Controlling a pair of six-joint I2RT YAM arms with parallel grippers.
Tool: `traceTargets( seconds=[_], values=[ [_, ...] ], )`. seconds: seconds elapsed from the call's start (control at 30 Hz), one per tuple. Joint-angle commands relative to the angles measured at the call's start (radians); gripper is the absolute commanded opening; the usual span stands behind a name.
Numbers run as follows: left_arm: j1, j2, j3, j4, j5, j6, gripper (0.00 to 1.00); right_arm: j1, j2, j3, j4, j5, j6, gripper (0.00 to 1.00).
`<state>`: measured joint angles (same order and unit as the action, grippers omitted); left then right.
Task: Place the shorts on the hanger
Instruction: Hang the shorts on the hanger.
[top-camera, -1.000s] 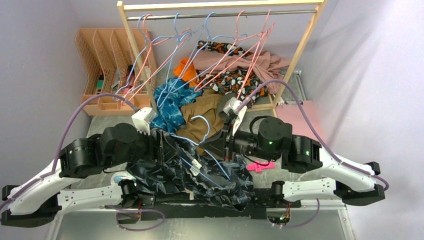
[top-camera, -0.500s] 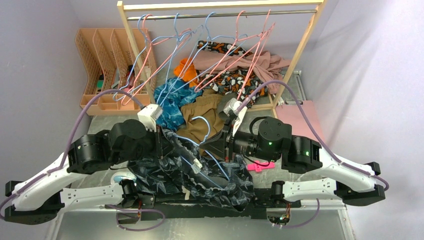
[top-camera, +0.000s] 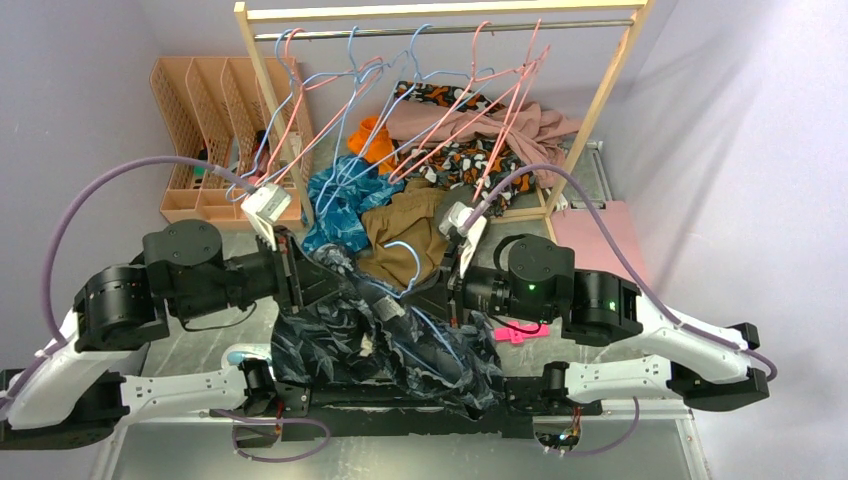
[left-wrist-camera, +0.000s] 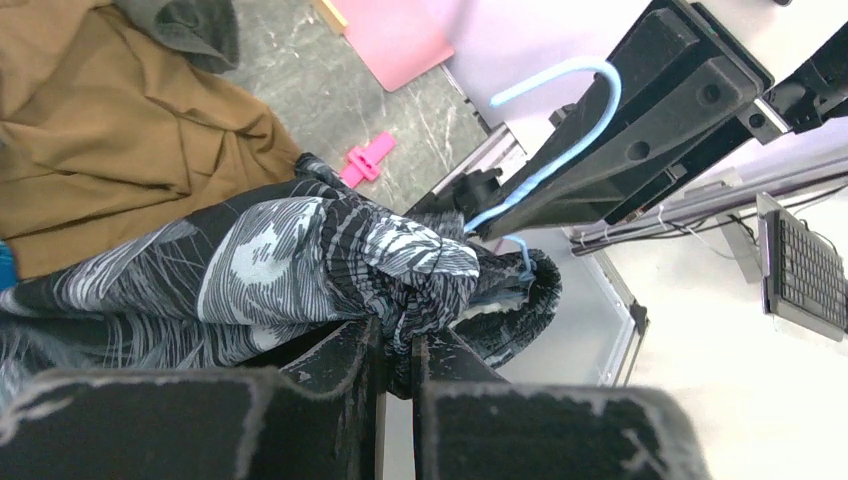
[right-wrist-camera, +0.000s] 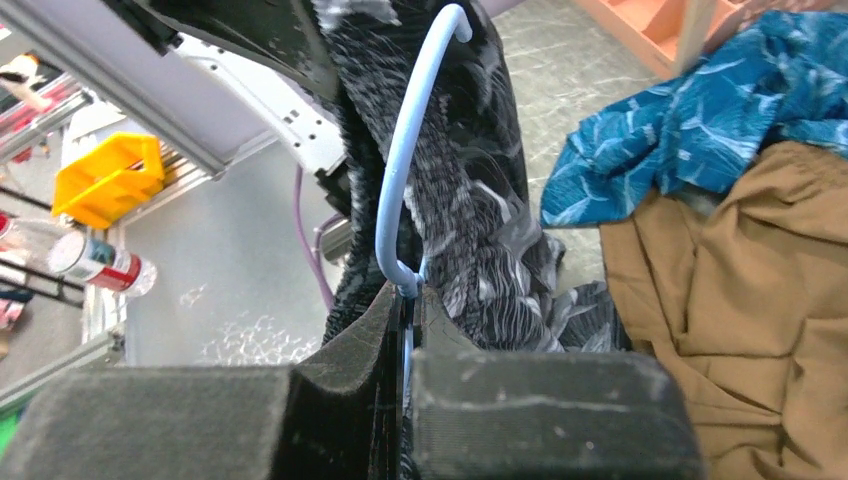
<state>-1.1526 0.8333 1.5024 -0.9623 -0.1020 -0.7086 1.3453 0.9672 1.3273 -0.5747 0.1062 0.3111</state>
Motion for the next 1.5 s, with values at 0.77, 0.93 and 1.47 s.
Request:
traceTargets(
  seconds=[0.77,0.93,1.47],
  values=[
    [0.002,0.071,0.125,0.142,0.177,0.104,0.99,-0.002,-0.156,-0.112,0.254,-0.172,0.023,0.00],
    [0.002,0.006,0.173,0.175,0.183,0.136,1.00,-0.002,-0.199,-0.150,0.300,-0.177,0.023,0.00],
    [0.002,-0.015,0.170,-0.005,0.283,0.621,0.99,-0.002,-0.168,-0.035,0.024,-0.241,-0.084,0.00]
  ],
)
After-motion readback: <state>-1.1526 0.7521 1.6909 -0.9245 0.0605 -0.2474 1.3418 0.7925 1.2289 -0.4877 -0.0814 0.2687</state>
